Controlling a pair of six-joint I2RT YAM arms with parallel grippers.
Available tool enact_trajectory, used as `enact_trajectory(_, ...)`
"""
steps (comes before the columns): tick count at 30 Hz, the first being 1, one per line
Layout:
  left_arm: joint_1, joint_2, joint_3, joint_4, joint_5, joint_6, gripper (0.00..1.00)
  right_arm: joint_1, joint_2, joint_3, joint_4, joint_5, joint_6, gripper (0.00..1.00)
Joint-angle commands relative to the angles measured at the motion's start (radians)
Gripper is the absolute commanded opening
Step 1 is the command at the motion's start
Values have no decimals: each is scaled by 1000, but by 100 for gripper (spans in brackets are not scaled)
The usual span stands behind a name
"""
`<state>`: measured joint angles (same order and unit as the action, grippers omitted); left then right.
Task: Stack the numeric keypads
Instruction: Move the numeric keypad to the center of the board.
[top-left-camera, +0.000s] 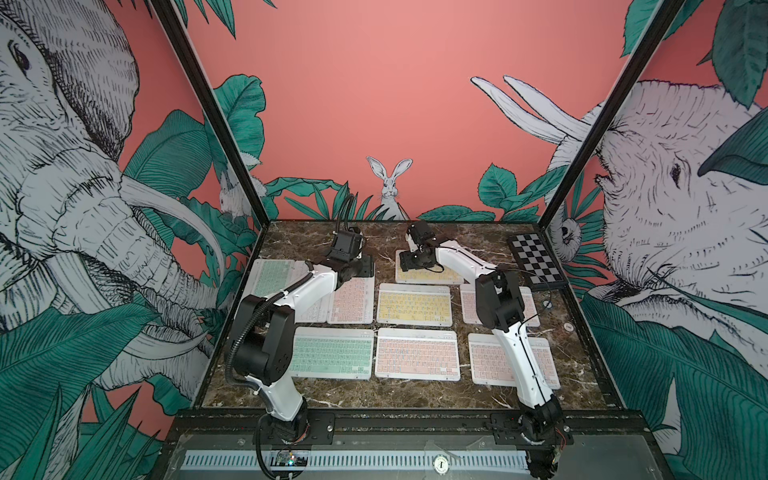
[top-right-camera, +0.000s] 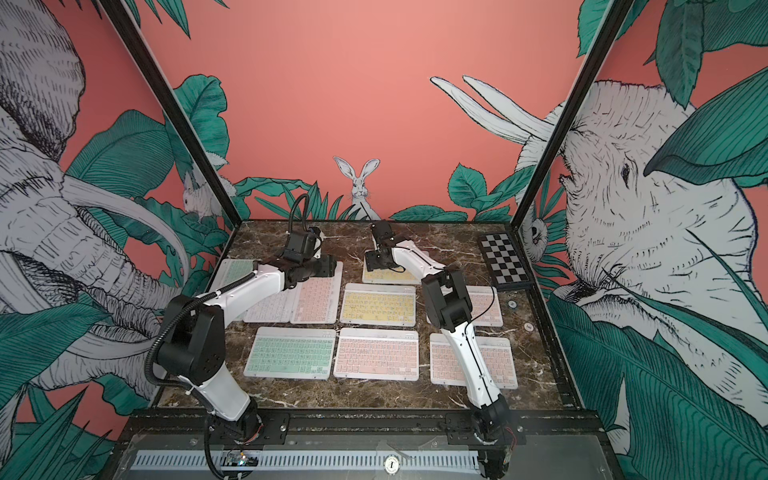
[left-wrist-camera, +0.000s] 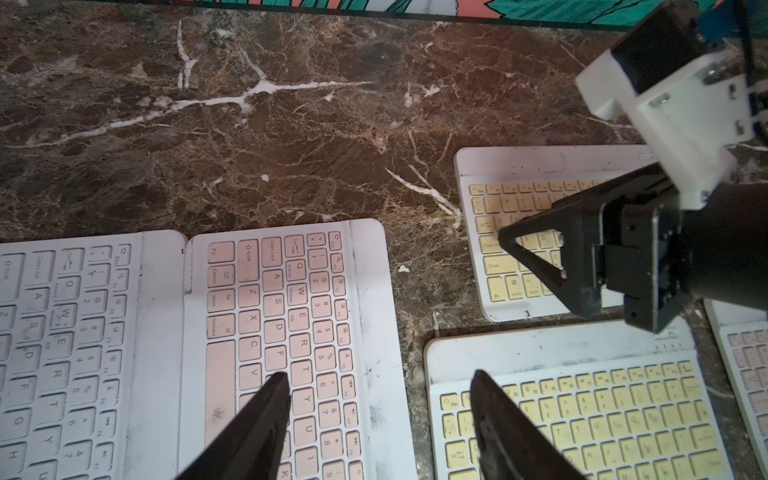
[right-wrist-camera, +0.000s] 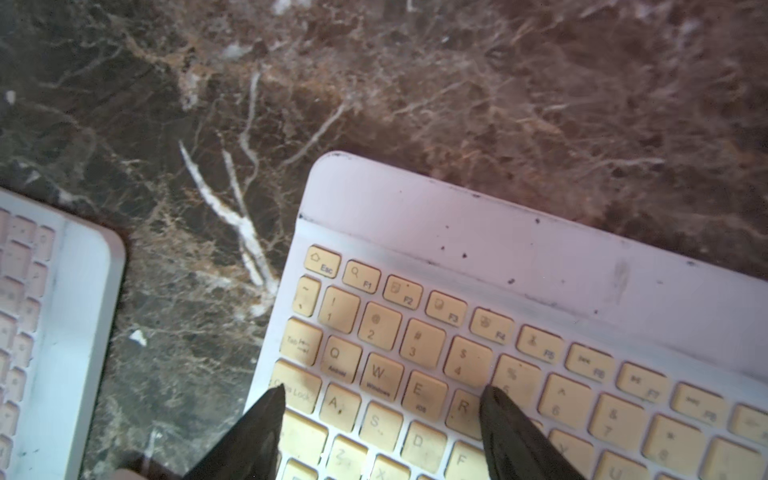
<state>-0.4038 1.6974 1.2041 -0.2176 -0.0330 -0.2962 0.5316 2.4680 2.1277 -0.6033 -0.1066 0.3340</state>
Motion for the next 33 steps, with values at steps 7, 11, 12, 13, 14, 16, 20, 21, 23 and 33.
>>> enact_trajectory(7, -10, -24, -17, -4, -2, 6, 71, 38, 40, 35, -6, -42, 55, 73)
enact_trajectory(11, -21, -8, -7, -5, -1, 9, 71, 38, 2, 26, 10, -33, 59, 73)
enact_trajectory(12, -24, -3, -3, -8, 2, 10, 71, 37, -20, 14, 17, -23, 54, 73)
enact_trajectory(13, -29, 4, 2, -8, 5, 13, 70, 35, -51, -3, 28, -10, 45, 74)
enact_trajectory(14, -34, 15, 9, -10, 5, 17, 70, 30, -85, -31, 38, 3, 35, 74)
enact_trajectory(16, -48, 40, 28, -19, 7, 22, 71, 13, -156, -99, 61, 23, 22, 75)
enact_trajectory(20, -76, 112, 81, -32, 31, 28, 70, -69, -309, -333, 151, 21, 53, 76)
enact_trajectory(21, -80, 129, 95, -36, 40, 28, 70, -99, -338, -388, 174, 7, 70, 76)
enact_trajectory(23, -90, 164, 127, -42, 60, 26, 70, -165, -396, -502, 216, -33, 99, 76)
enact_trajectory(33, -109, 289, 234, -69, 102, 22, 70, -272, -456, -683, 192, 16, 47, 75)
